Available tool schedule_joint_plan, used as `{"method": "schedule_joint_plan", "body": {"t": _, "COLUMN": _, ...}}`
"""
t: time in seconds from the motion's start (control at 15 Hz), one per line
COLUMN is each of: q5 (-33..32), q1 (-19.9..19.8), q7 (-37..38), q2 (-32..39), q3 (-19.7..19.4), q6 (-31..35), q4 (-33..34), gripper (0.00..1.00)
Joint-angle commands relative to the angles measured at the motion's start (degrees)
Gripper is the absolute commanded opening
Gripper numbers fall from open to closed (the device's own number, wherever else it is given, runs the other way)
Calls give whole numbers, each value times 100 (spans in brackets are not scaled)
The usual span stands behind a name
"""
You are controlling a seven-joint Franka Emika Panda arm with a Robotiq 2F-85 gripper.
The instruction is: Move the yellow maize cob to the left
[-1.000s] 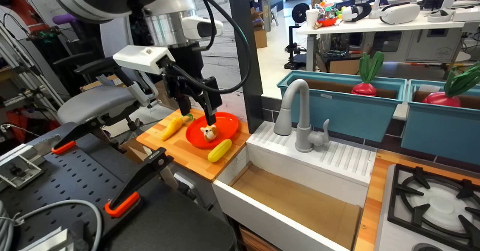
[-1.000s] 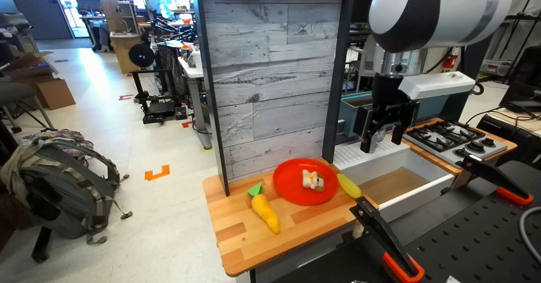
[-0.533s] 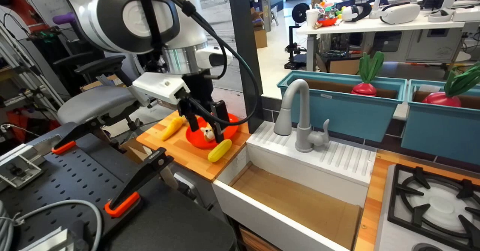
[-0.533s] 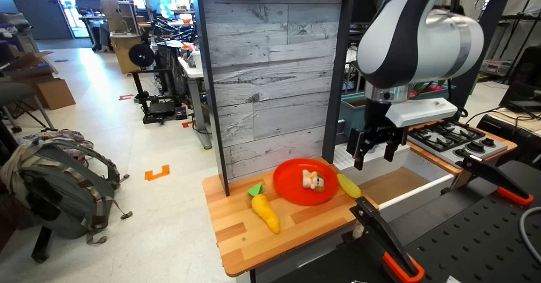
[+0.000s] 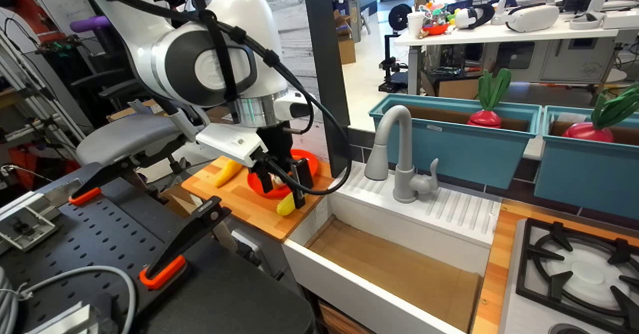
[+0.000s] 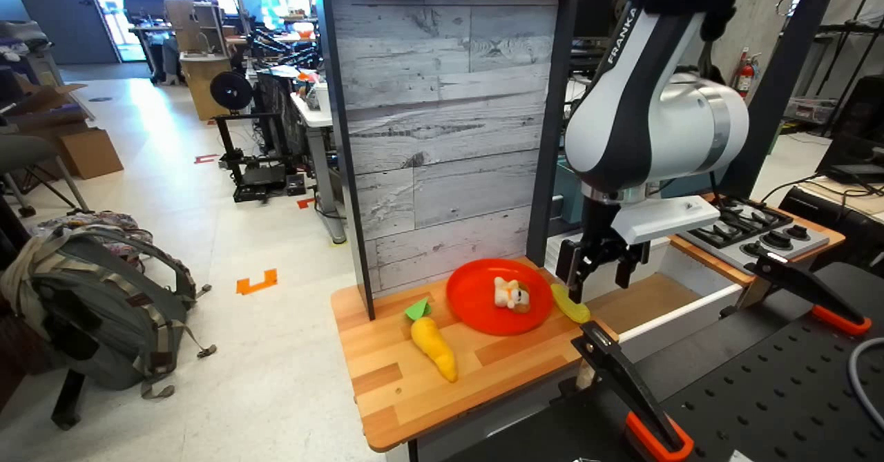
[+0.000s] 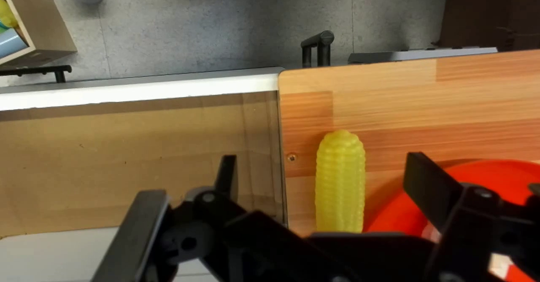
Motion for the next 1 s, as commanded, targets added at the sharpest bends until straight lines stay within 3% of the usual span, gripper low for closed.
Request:
{"method": "schedule_joint_plan", "body": {"t": 0.0, "q5": -114, "q1": 52, "q7": 138, "q2": 412, "q3": 6, "q6": 66, "q4": 428, "gripper": 100}}
{"method": "schedule_joint_plan", "body": {"t": 0.73, "q5": -121, "q1": 128, "q7": 129, "q2": 1019, "q3": 42, "q6": -39, "q4": 1162, "gripper": 100}}
{"method": "schedule_joint_plan", "body": {"t": 0.8, "q5": -137, "q1": 136, "q7": 114, "q2": 1037, "q3": 37, "q6": -45, "q4": 1191, "gripper": 75}}
{"method": "schedule_joint_plan", "body": {"t": 0.87, "q5": -145, "q1": 139, "q7": 105, "q2": 1051, "q3": 37, "q6": -50, "q4": 1213, "gripper": 74}}
{"method": "schedule_joint_plan", "body": {"t": 0.93, "q5": -149, "q1": 142, "q7": 98, "q2": 1064, "q3": 36, "q6": -50, "q4": 1234, "gripper": 65}}
